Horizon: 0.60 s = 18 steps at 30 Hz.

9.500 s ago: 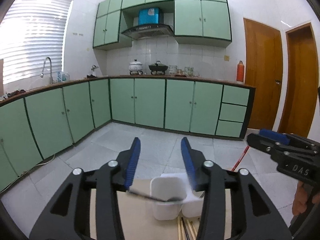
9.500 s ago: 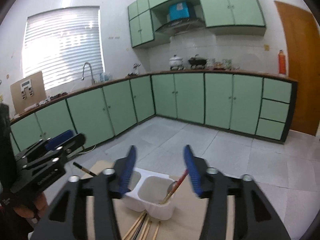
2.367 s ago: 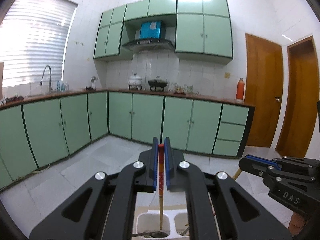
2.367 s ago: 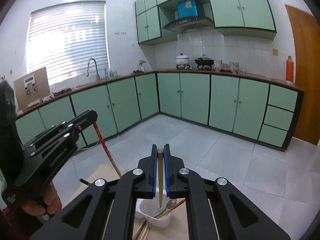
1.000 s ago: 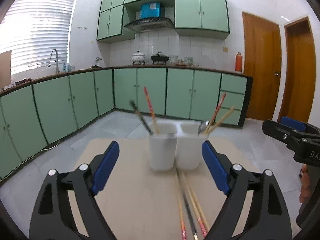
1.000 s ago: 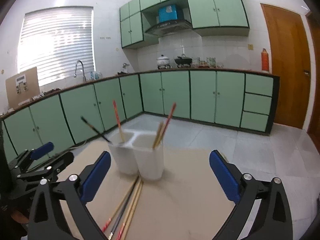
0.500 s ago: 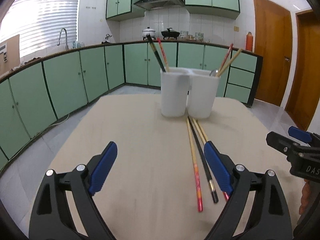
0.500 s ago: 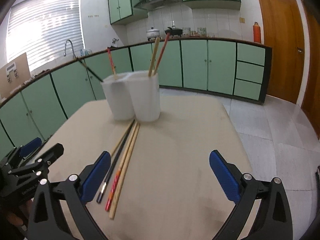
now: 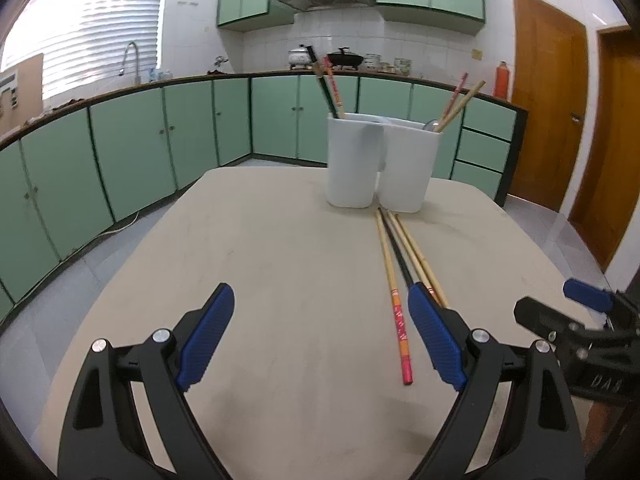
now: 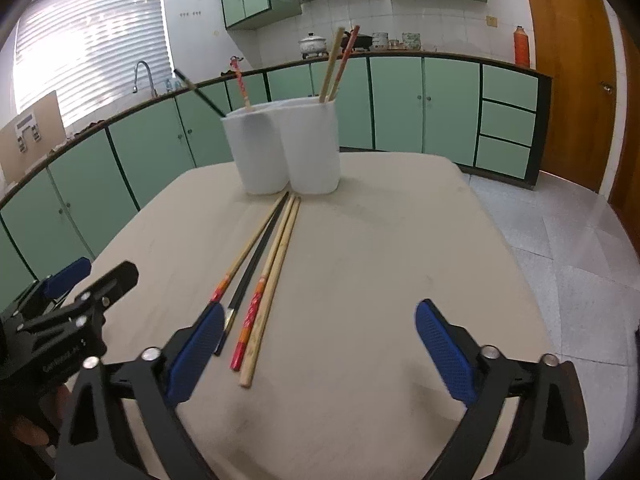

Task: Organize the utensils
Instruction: 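Move both open tools back to the remaining chopsticks on the table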

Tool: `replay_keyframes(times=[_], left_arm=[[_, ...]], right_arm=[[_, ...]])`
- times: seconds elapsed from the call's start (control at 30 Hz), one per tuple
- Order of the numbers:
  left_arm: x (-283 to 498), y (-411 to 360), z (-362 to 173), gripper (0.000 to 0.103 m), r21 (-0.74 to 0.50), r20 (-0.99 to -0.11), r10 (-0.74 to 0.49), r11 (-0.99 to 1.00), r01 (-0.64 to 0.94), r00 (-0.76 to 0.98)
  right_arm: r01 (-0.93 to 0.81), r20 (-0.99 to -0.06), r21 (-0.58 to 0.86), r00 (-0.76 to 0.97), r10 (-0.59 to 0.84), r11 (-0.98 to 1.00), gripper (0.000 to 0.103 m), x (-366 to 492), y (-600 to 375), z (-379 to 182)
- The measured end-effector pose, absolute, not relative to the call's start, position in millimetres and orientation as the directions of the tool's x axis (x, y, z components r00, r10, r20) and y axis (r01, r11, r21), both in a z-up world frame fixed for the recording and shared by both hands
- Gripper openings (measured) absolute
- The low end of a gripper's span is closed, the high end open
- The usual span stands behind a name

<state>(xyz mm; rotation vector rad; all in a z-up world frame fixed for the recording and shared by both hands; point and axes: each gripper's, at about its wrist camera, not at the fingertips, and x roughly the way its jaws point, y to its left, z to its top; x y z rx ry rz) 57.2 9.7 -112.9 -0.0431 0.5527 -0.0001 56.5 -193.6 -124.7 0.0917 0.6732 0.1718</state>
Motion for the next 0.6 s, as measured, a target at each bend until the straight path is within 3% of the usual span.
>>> replay_keyframes(times=[0.1, 0.23, 0.33, 0.6], left_arm=[[53.2, 12.6, -111.3, 0.086, -0.054, -0.516, -0.008, 0.998, -0.023, 0.857], [52.1, 14.3, -110.9, 0.086, -0.041, -0.545, -0.003, 0.999, -0.023, 0.839], [50.4, 16.0, -112.5, 0.085, -0.037, -0.563, -0.006, 0.999, -0.019, 0.826], [44.9, 14.6, -114.7, 0.085, -0.019, -0.567, 0.002, 1.0, -0.015, 0.824]], right_arm=[[-0.144, -0.62, 0.115, 0.763, 0.185, 0.983, 0.076, 53.7, -185.7, -129.4], [-0.171, -0.648, 0.112, 0.734, 0.202, 0.979, 0.047, 53.1, -177.2, -135.8], [-0.188, -0.662, 0.123, 0.716, 0.222, 0.974, 0.034, 52.3, -172.7, -140.1], [-0.197, -0.671, 0.131, 0.704, 0.233, 0.972, 0.031, 45.7, -163.4, -145.1]])
